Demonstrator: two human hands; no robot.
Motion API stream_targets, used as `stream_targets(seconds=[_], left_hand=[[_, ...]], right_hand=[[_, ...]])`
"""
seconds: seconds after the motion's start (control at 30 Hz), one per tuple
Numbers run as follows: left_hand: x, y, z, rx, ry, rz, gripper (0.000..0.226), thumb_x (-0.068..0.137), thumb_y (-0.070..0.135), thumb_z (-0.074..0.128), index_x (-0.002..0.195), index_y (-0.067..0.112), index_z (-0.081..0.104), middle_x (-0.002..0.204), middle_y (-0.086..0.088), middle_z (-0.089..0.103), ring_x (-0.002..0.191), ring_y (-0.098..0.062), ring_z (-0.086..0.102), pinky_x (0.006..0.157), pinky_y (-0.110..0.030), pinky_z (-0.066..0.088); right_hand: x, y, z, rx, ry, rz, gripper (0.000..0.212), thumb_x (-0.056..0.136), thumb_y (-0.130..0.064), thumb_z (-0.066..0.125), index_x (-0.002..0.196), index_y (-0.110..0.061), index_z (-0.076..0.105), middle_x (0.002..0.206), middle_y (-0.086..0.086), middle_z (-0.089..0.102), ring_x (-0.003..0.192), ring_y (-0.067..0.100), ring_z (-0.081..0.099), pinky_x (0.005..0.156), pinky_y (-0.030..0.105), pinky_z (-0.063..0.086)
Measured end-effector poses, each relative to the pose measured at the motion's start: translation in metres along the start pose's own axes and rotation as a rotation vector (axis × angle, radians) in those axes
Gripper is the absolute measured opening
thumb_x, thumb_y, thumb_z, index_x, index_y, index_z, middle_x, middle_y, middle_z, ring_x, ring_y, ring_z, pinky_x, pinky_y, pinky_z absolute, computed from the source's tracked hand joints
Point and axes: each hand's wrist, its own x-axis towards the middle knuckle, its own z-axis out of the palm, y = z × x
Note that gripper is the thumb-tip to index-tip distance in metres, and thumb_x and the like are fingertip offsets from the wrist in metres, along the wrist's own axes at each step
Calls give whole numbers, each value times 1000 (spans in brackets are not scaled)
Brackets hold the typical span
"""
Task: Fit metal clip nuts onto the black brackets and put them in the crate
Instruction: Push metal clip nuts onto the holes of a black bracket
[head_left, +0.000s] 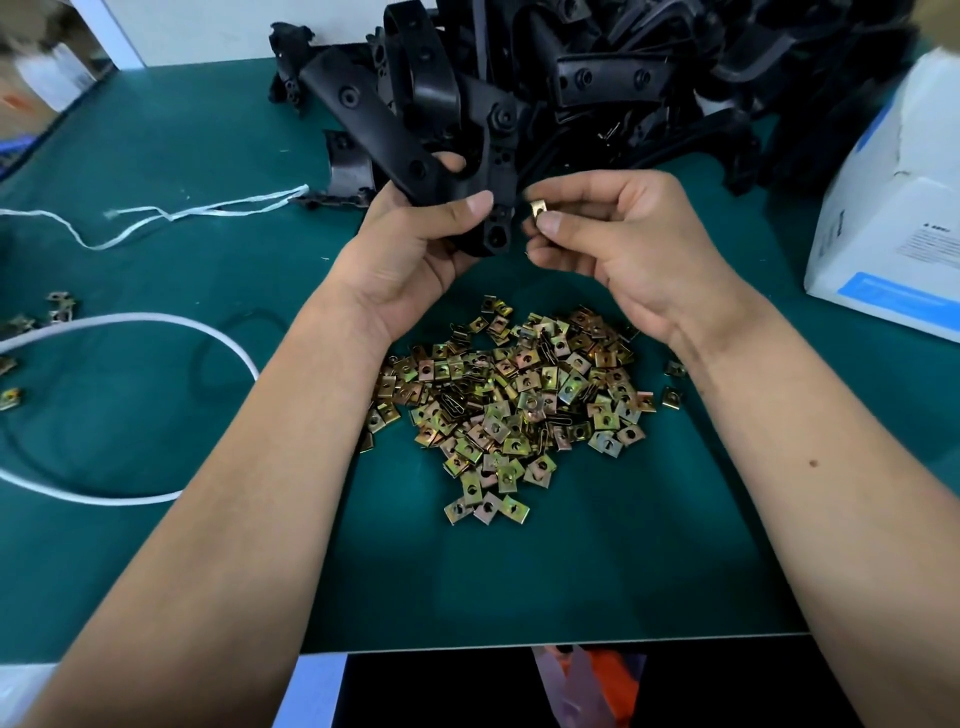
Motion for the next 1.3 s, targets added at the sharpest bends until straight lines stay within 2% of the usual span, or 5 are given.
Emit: stream_targets(seconds=[0.2, 0.4, 0.6, 0.83, 1.3], left_hand=[[-1, -1, -1, -42, -5, -15, 34, 93, -9, 59, 117, 14, 49, 122, -14, 64, 107, -27, 66, 86, -35, 58], [1, -4, 2, -76, -38, -28, 32, 92, -9, 59, 110, 16, 53, 116, -11, 68, 109, -28, 66, 98, -42, 55], [2, -9, 5, -153, -12, -39, 29, 91, -8, 60, 105, 17, 55, 102, -8, 72, 92, -23, 71, 81, -37, 60], [1, -8, 5, -187, -18, -46, 29, 94, -10, 56, 103, 17, 54, 102, -10, 70, 93, -30, 69, 73, -37, 60], [0, -7, 4, -225, -13, -49, 29, 87, -8, 61, 102, 16, 57, 96, -6, 75, 91, -22, 73, 75, -35, 60]], right_hand=[[-2, -2, 2, 55, 67, 32, 11, 90, 6, 71, 99, 0, 72, 88, 14, 77, 78, 26, 76, 67, 27, 61], [-1, -4, 6, 128, 143, 55, 16, 90, 4, 72, 103, -4, 75, 82, 6, 70, 67, 12, 62, 63, 21, 53], [-3, 0, 20, 160, 201, 90, 11, 90, 3, 72, 99, -1, 76, 78, 6, 74, 66, 14, 68, 61, 21, 55], [-5, -2, 21, 121, 197, 111, 7, 90, 1, 73, 96, -1, 76, 76, 7, 75, 63, 14, 68, 58, 21, 54], [-5, -2, 22, 107, 187, 133, 8, 87, -1, 77, 94, -4, 77, 79, 5, 71, 66, 11, 63, 60, 20, 52]])
